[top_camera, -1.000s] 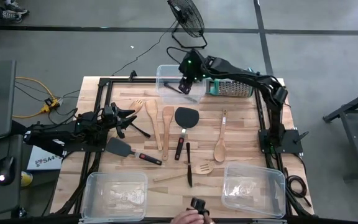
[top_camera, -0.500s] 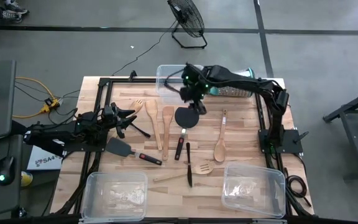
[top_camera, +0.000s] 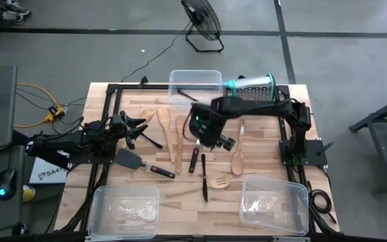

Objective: Pick & Place Kitchen Items
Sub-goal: Put the black table knife into the top transparent bin

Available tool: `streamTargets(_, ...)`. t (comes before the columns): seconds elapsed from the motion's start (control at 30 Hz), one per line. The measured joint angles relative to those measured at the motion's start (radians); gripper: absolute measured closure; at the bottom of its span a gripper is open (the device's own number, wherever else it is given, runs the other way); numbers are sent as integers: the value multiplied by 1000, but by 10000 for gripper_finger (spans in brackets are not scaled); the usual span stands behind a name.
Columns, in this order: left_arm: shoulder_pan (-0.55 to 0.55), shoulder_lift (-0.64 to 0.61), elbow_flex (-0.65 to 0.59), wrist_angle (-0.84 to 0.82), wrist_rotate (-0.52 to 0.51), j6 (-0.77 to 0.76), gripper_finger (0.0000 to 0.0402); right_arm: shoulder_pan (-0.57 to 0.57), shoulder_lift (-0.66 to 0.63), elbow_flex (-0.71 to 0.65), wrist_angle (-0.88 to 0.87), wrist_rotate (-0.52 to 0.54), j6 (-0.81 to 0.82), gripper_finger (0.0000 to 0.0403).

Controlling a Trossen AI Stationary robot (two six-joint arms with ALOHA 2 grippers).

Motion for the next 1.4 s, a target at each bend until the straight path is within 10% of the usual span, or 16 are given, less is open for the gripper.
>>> streamTargets(1.4,0,0,0,0,0,0,249,257,102,-367,615,271,-226,238)
